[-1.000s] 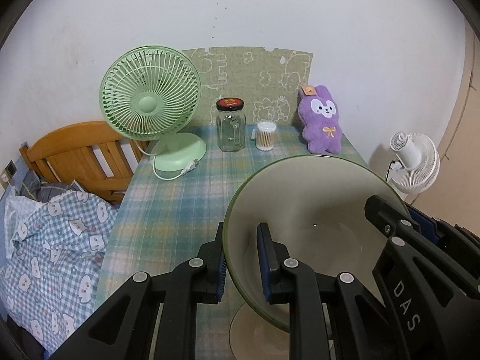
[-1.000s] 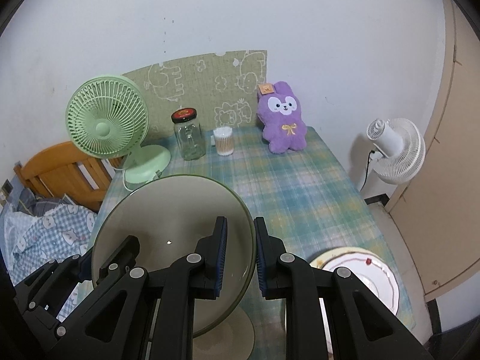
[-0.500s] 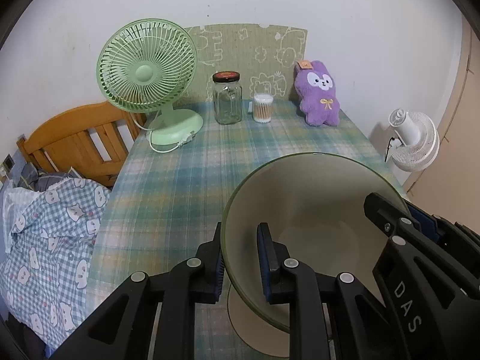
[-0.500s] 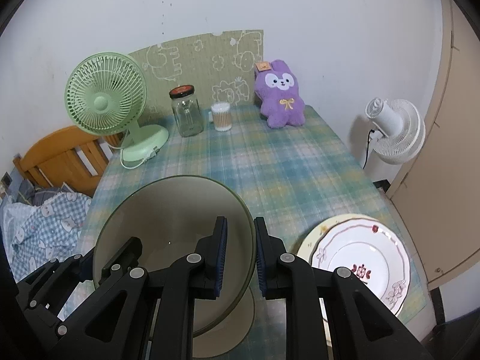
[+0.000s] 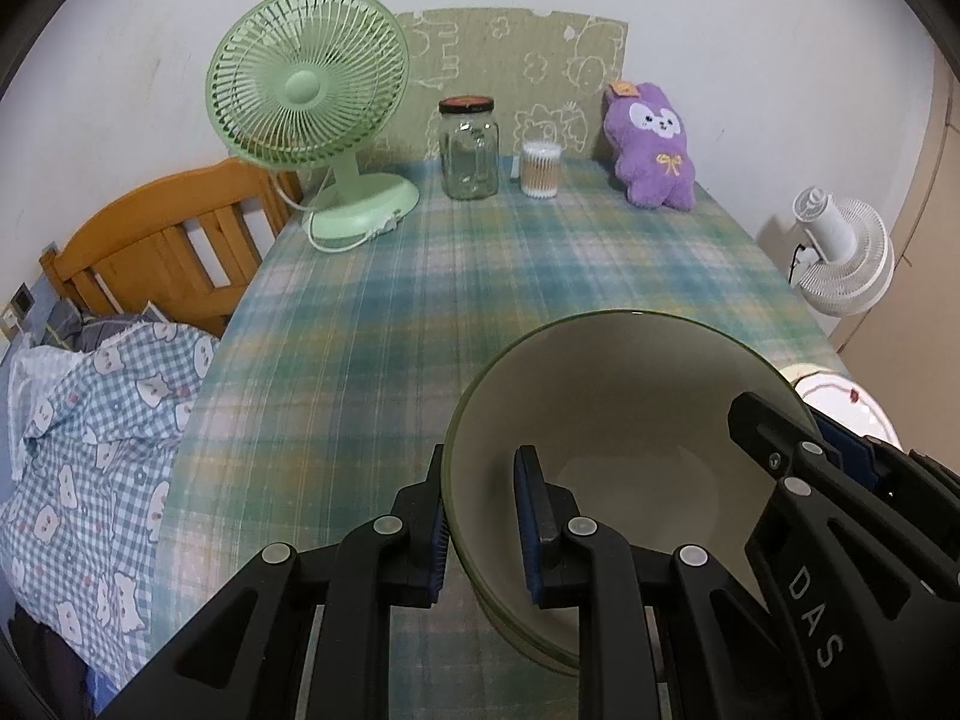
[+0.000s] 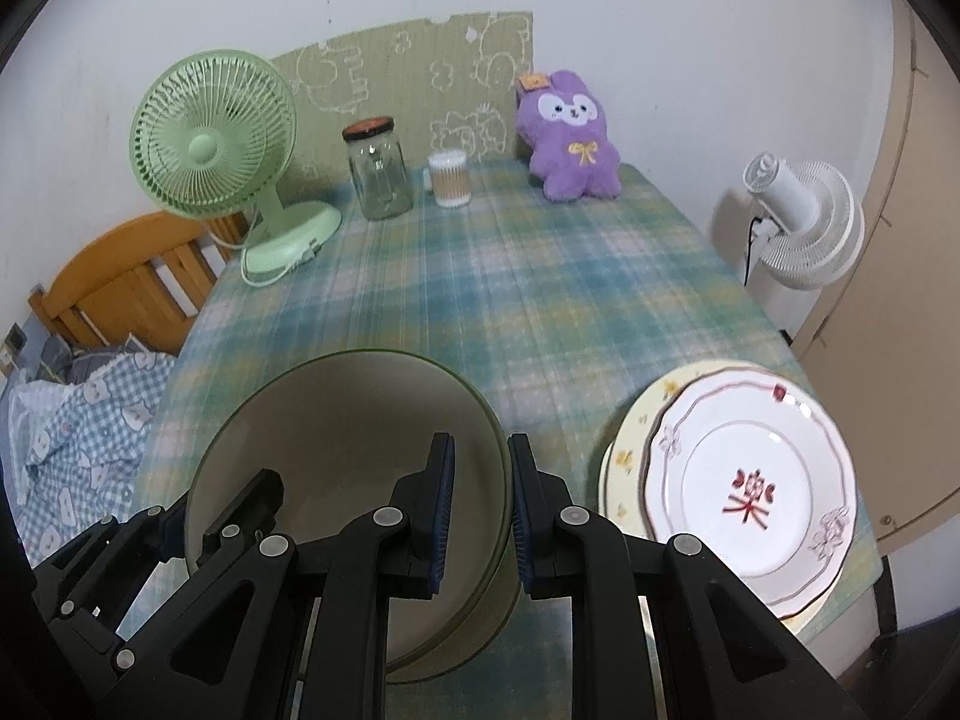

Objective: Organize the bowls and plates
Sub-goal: 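Lift the cream bowl stack with both tools and carry it toward the plates, then tilt the held bowl stack with both tools over the patterned plate stack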

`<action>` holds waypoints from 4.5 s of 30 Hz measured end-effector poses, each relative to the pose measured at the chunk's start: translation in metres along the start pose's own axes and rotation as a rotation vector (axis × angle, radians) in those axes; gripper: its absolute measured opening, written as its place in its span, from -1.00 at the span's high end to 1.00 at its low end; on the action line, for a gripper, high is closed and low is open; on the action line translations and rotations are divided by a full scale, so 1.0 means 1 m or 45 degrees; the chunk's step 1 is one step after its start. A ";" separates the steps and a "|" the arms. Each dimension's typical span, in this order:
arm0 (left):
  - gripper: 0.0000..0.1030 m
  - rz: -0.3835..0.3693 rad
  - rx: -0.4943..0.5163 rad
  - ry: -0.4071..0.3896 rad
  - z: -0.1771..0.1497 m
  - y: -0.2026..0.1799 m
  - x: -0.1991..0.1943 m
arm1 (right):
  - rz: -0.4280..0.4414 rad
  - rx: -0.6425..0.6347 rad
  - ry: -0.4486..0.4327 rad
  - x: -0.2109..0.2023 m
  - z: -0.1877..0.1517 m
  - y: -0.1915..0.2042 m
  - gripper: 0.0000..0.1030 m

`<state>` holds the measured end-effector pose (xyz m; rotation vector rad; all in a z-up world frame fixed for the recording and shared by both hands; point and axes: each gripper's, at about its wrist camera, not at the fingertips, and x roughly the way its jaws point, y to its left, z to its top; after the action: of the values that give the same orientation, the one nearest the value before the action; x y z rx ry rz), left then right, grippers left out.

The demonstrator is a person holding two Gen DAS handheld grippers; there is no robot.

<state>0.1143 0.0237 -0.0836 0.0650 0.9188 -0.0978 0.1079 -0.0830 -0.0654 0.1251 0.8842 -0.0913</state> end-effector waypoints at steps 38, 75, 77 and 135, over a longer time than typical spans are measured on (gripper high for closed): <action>0.64 -0.027 -0.019 0.111 -0.019 -0.001 0.023 | -0.071 -0.067 0.149 0.027 -0.017 0.001 0.59; -0.36 -0.164 -0.036 0.272 -0.008 0.002 0.057 | -0.020 -0.072 0.312 0.068 -0.006 -0.007 -0.36; -0.35 -0.165 -0.034 0.282 -0.009 0.000 0.059 | -0.013 -0.063 0.323 0.072 -0.007 -0.009 -0.36; 0.01 -0.242 0.007 0.253 -0.001 0.002 0.024 | 0.048 -0.004 0.297 0.037 0.000 0.004 0.12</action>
<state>0.1283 0.0244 -0.1027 -0.0078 1.1222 -0.2740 0.1321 -0.0797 -0.0940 0.1513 1.1145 -0.0407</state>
